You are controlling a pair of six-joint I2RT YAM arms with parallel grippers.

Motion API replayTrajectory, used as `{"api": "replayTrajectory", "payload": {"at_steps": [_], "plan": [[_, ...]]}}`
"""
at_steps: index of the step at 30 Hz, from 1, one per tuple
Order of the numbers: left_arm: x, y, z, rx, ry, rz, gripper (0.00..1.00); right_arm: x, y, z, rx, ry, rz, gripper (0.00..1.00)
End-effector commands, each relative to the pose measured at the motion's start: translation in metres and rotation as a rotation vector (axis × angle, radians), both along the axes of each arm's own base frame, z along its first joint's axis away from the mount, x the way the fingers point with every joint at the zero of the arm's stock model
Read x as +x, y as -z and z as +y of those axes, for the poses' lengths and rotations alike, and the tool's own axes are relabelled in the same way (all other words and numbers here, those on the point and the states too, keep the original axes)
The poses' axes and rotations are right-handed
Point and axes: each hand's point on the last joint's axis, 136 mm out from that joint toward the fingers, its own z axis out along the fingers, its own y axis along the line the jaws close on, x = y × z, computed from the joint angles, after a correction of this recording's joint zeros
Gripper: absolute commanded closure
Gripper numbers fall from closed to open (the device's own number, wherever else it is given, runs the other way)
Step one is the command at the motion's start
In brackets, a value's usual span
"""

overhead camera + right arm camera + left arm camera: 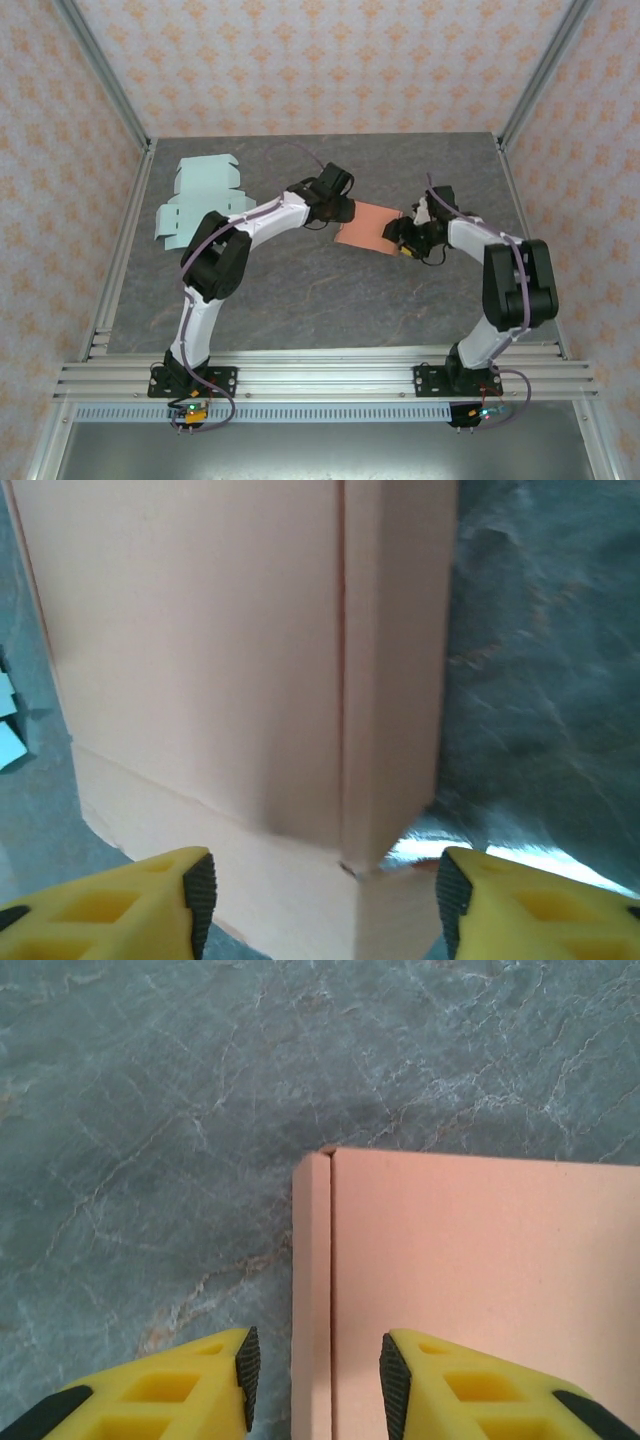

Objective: Fold the paper box

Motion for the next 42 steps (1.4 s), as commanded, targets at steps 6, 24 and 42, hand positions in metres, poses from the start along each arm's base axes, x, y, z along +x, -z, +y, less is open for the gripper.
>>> {"api": "replayTrajectory", "payload": {"at_steps": [6, 24, 42], "plan": [[-0.028, 0.019, 0.012, -0.08, 0.011, 0.096, 0.66, -0.01, -0.025, 0.028, 0.16, -0.233, 0.021, 0.39], [-0.07, -0.004, 0.094, -0.152, -0.048, 0.153, 0.62, 0.026, -0.022, 0.008, -0.01, -0.031, -0.106, 0.31], [-0.047, 0.038, 0.071, -0.258, -0.053, 0.244, 0.74, 0.045, 0.033, 0.04, 0.254, 0.041, 0.134, 0.34]]}}
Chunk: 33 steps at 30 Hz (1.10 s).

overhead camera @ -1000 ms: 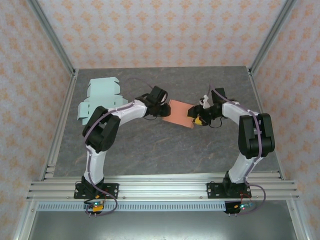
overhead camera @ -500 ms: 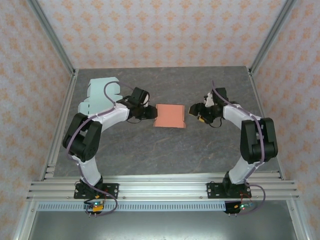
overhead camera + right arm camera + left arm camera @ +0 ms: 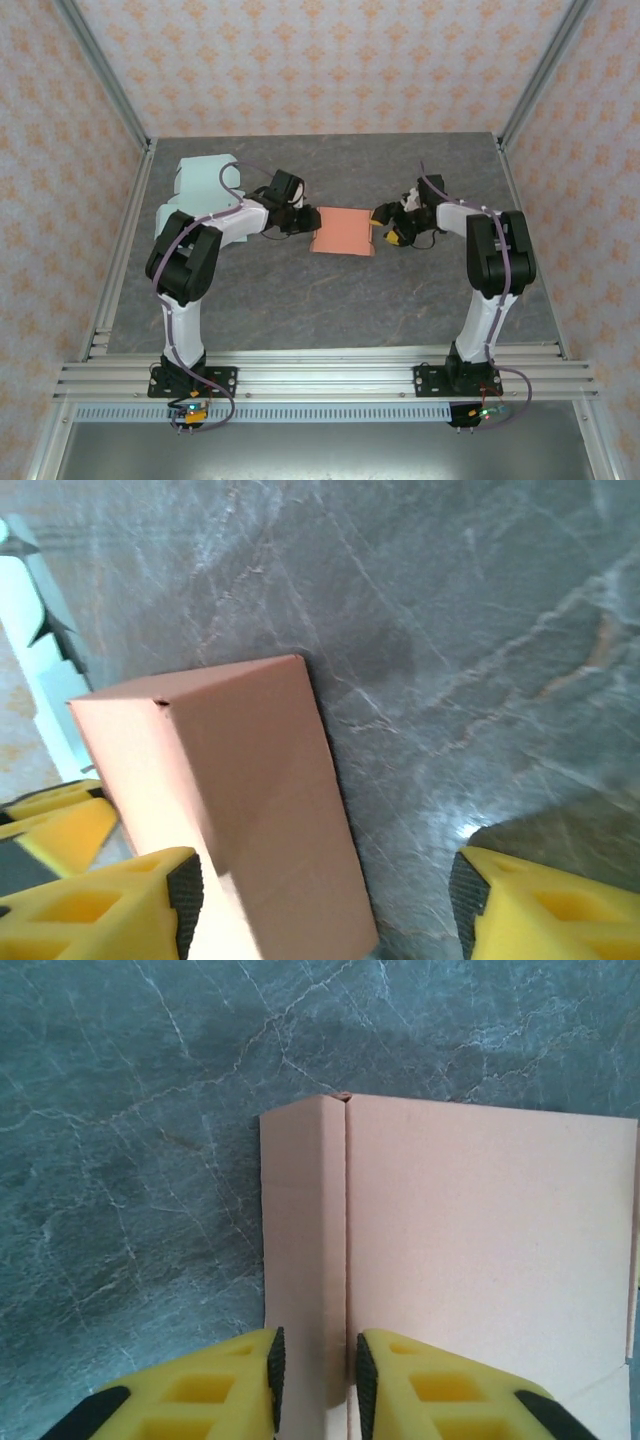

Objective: Fold the paper box

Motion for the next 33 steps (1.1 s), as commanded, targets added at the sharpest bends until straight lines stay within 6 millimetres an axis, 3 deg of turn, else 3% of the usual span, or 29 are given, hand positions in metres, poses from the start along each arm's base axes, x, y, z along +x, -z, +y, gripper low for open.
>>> {"api": "replayTrajectory", "payload": {"at_steps": [1, 7, 13, 17, 24, 28, 33], "plan": [[-0.01, 0.012, 0.004, 0.01, 0.003, 0.036, 0.76, -0.007, 0.019, 0.012, 0.07, -0.021, 0.069, 0.35], [-0.018, 0.015, 0.01, 0.015, -0.022, 0.047, 0.85, -0.007, 0.012, 0.017, 0.105, -0.048, 0.052, 0.39], [-0.028, 0.021, 0.01, -0.046, -0.005, 0.126, 0.87, -0.014, -0.002, 0.01, 0.069, -0.001, 0.025, 0.33], [-0.028, 0.029, 0.009, -0.115, -0.046, 0.169, 0.89, -0.022, 0.001, 0.01, 0.09, 0.026, 0.061, 0.31], [-0.03, 0.035, 0.009, -0.114, -0.038, 0.185, 0.89, -0.034, -0.01, 0.016, 0.087, -0.037, 0.065, 0.28], [-0.033, 0.039, 0.012, -0.093, -0.034, 0.195, 0.89, -0.039, -0.01, 0.038, 0.091, -0.108, 0.095, 0.27], [-0.039, 0.039, 0.018, -0.055, -0.017, 0.193, 0.89, -0.028, -0.014, 0.053, 0.144, -0.073, 0.079, 0.26]]}}
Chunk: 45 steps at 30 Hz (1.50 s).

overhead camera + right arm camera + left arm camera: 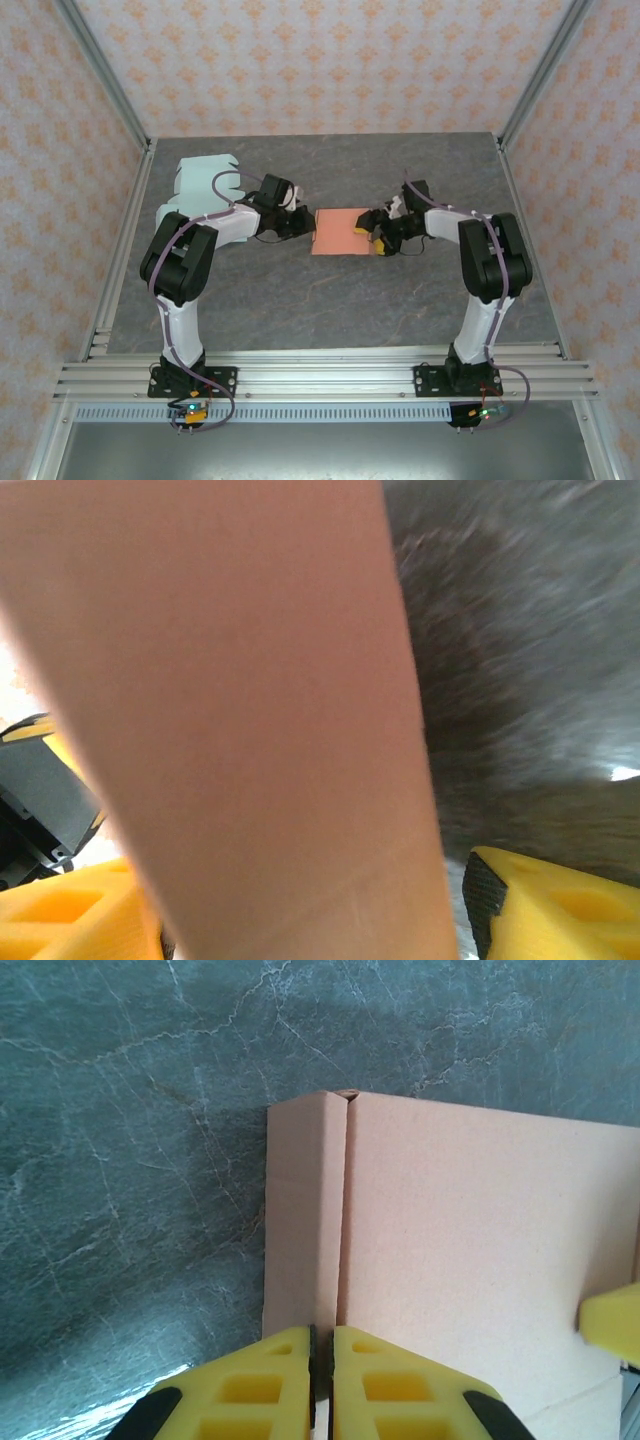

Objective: Fold the paper box

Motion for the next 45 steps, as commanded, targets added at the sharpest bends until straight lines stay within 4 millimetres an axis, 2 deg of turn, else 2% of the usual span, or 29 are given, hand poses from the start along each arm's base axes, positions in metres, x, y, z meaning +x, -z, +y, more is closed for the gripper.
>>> {"api": "replayTrajectory", "payload": {"at_steps": [1, 5, 8, 10, 11, 14, 18, 20, 23, 25, 27, 29, 33, 36, 38, 45], "plan": [[-0.03, 0.037, 0.017, 0.102, 0.01, 0.136, 0.89, 0.011, -0.005, 0.007, 0.059, 0.037, 0.01, 0.27], [-0.028, 0.033, 0.014, 0.093, 0.014, 0.138, 0.87, 0.016, -0.014, 0.007, 0.069, 0.07, -0.001, 0.32], [-0.021, 0.019, 0.012, 0.074, 0.014, 0.094, 0.73, 0.013, -0.008, -0.001, -0.002, 0.105, 0.06, 0.35], [-0.013, -0.001, 0.004, 0.001, 0.016, 0.023, 0.61, 0.011, -0.005, -0.002, -0.014, 0.126, 0.103, 0.39], [-0.008, -0.022, 0.0, -0.046, 0.019, -0.034, 0.57, 0.012, -0.006, -0.001, -0.001, 0.14, 0.113, 0.4], [0.006, -0.065, 0.0, -0.109, 0.012, -0.162, 0.52, 0.016, -0.008, -0.001, 0.008, 0.189, 0.124, 0.41], [0.008, -0.124, 0.003, -0.13, 0.086, -0.438, 0.47, 0.022, -0.011, -0.002, -0.002, 0.262, 0.22, 0.43], [0.004, -0.146, 0.007, -0.113, 0.117, -0.612, 0.44, 0.019, -0.016, -0.002, -0.005, 0.27, 0.247, 0.43], [-0.002, -0.161, 0.017, -0.033, 0.155, -0.843, 0.39, 0.011, -0.021, -0.006, -0.036, 0.27, 0.287, 0.43], [-0.014, -0.155, 0.011, 0.031, 0.271, -0.977, 0.38, 0.006, -0.025, -0.007, -0.047, 0.264, 0.314, 0.43], [-0.023, -0.136, 0.01, 0.151, 0.384, -1.053, 0.39, -0.002, -0.026, -0.006, -0.056, 0.245, 0.352, 0.44], [-0.028, -0.123, 0.013, 0.28, 0.427, -1.122, 0.39, -0.008, -0.029, -0.005, -0.05, 0.215, 0.376, 0.44], [-0.048, -0.111, 0.012, 0.397, 0.536, -1.224, 0.39, -0.022, -0.032, -0.005, -0.049, 0.175, 0.436, 0.44], [-0.061, -0.084, -0.002, 0.449, 0.7, -1.205, 0.39, -0.033, -0.036, -0.007, -0.068, 0.151, 0.469, 0.44], [-0.063, -0.073, -0.01, 0.466, 0.732, -1.179, 0.39, -0.04, -0.037, -0.008, -0.073, 0.136, 0.497, 0.44], [-0.082, -0.066, -0.032, 0.415, 0.83, -1.215, 0.4, -0.053, -0.04, -0.011, -0.076, 0.143, 0.533, 0.44]]}}
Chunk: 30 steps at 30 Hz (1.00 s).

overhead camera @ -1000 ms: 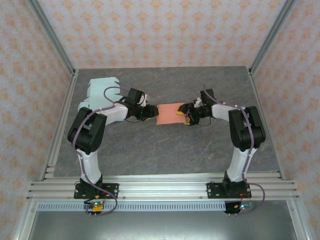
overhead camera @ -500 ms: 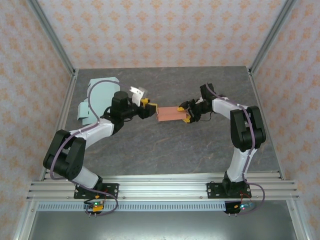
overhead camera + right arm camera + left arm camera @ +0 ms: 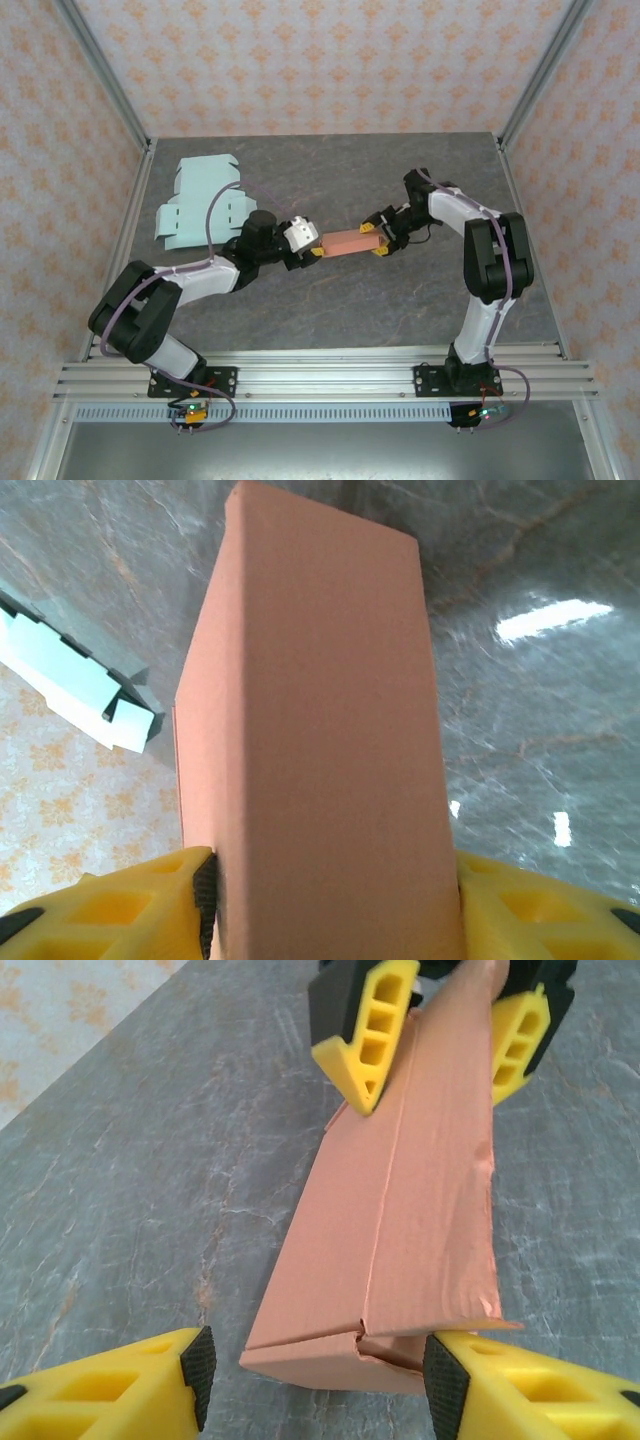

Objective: Fold the paper box

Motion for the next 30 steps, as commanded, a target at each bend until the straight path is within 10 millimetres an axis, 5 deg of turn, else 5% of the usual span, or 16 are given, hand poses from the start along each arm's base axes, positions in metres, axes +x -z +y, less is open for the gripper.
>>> {"api": "replayTrajectory", "payload": {"at_steps": [1, 17, 30], "plan": [[-0.003, 0.001, -0.012, 0.036, 0.07, -0.042, 0.41, -0.024, -0.009, 0.003, 0.007, -0.001, 0.081, 0.44], [-0.02, 0.001, -0.014, 0.098, 0.104, -0.013, 0.42, -0.013, -0.021, -0.009, -0.034, 0.018, 0.083, 0.45], [-0.034, -0.011, -0.01, 0.165, 0.15, -0.043, 0.42, -0.034, -0.019, -0.011, -0.036, 0.067, 0.182, 0.47]]}}
